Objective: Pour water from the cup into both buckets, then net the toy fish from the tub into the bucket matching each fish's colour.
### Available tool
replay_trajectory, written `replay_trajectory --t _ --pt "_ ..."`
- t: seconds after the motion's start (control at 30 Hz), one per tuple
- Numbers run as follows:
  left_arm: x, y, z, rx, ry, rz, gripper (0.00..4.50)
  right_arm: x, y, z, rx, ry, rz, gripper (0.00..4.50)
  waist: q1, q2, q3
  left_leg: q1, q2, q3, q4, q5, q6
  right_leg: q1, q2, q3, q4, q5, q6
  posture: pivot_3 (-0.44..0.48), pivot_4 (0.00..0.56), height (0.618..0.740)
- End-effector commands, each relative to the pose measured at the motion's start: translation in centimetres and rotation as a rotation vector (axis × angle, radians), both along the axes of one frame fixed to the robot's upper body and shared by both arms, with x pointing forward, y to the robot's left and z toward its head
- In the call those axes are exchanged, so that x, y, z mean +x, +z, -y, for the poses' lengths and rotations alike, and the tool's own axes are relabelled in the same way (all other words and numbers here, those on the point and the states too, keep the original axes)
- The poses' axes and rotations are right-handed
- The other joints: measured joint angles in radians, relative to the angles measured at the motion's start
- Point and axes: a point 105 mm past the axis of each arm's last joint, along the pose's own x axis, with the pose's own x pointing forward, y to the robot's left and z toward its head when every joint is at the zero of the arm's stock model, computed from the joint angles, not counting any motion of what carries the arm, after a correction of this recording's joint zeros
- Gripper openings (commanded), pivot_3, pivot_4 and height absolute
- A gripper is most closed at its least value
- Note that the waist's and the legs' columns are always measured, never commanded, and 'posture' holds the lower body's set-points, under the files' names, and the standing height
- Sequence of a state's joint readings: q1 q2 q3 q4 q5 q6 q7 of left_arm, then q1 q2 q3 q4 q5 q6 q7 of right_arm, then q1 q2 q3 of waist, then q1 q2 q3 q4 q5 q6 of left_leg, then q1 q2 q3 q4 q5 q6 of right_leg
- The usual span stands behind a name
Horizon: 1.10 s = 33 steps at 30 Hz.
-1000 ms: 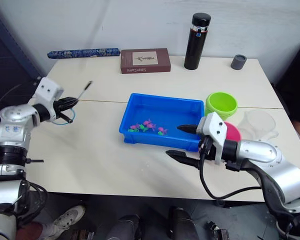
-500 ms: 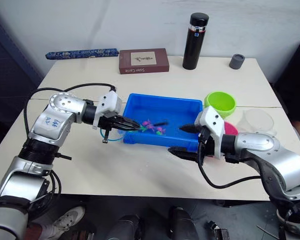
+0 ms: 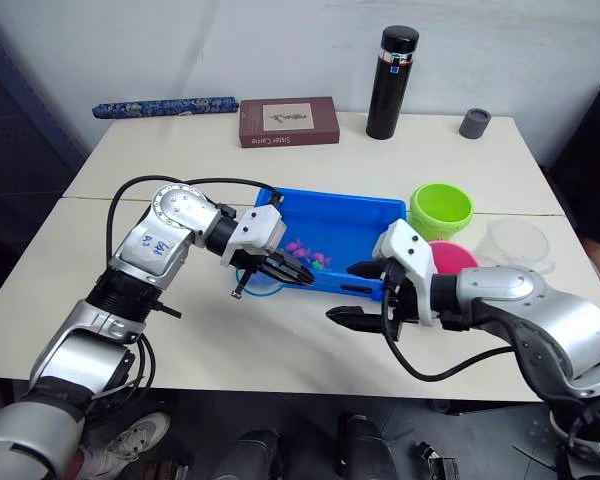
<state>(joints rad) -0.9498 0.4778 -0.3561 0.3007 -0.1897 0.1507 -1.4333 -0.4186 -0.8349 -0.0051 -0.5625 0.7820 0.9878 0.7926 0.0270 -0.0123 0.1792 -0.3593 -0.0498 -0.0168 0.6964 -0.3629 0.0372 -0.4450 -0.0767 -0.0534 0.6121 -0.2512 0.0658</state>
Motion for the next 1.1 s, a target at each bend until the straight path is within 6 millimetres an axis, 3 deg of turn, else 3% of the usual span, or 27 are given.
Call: replay_trajectory --t 0.03,0.87,1.1 --pt "0.21 1.34 0.69 -0.017 -0.029 0.041 0.09 -0.38 0.67 -0.73 0.012 0.019 0.029 4.50 0.000 0.000 0.000 0.000 0.000 0.000 0.001 0.000 0.000 0.000 0.000 0.000 0.000 0.000 0.000 0.000 0.150 0.739" --pt "0.33 1.16 -0.28 -0.008 -0.010 0.037 0.09 0.31 0.85 0.17 -0.005 -0.028 0.034 4.50 0.000 0.000 0.000 -0.001 0.000 0.000 0.001 0.000 0.000 0.000 0.000 0.000 0.000 0.000 0.000 0.000 0.150 0.739" --pt "0.34 1.21 -0.26 -0.008 -0.009 0.034 0.00 0.17 0.95 0.04 0.004 -0.019 0.034 1.14 0.000 0.000 0.000 -0.001 0.000 0.000 0.001 0.000 0.000 0.000 0.000 0.000 0.000 0.000 0.000 0.000 0.150 0.739"
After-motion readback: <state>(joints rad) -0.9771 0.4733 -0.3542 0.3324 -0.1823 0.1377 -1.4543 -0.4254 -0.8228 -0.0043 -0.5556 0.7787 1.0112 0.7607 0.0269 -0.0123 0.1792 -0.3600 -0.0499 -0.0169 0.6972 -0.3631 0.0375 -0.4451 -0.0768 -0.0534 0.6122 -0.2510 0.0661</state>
